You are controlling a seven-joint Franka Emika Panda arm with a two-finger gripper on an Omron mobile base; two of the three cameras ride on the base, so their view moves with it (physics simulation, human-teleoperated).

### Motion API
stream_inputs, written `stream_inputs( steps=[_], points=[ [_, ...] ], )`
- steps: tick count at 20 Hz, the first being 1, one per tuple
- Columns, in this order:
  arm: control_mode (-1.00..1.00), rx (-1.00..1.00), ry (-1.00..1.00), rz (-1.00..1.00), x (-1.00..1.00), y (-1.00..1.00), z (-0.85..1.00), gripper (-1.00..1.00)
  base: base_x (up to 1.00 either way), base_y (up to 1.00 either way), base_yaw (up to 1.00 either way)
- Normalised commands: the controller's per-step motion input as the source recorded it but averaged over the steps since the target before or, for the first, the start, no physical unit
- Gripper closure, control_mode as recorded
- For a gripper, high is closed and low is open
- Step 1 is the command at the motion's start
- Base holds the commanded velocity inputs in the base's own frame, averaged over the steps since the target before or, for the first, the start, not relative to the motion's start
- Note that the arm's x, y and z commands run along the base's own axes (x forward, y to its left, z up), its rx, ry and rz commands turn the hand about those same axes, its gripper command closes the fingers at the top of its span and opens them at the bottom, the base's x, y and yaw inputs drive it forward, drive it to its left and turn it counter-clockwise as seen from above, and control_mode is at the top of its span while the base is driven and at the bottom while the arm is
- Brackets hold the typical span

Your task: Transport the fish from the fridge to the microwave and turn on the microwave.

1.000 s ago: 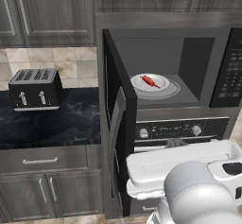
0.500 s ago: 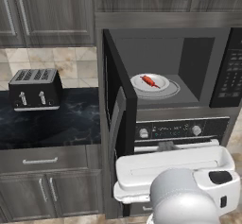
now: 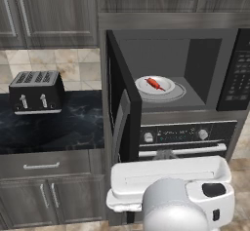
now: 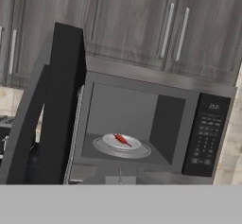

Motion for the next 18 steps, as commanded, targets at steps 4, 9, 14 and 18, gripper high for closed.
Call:
stream_inputs(
  steps=[4, 9, 14, 18],
  points=[
    [-1.00, 0.00, -0.01, -0.05, -0.01, 0.13, -0.08, 1.00, 0.00, 0.00, 0.00],
    [-1.00, 0.00, 0.00, -0.06, 0.00, 0.18, -0.08, 1.00, 0.00, 0.00, 0.00],
    [-1.00, 0.00, -0.01, -0.09, 0.00, 0.28, -0.15, 1.00, 0.00, 0.00, 0.00],
    [-1.00, 0.00, 0.00, -0.08, 0.00, 0.25, -0.14, 1.00, 0.00, 0.00, 0.00]
  ],
)
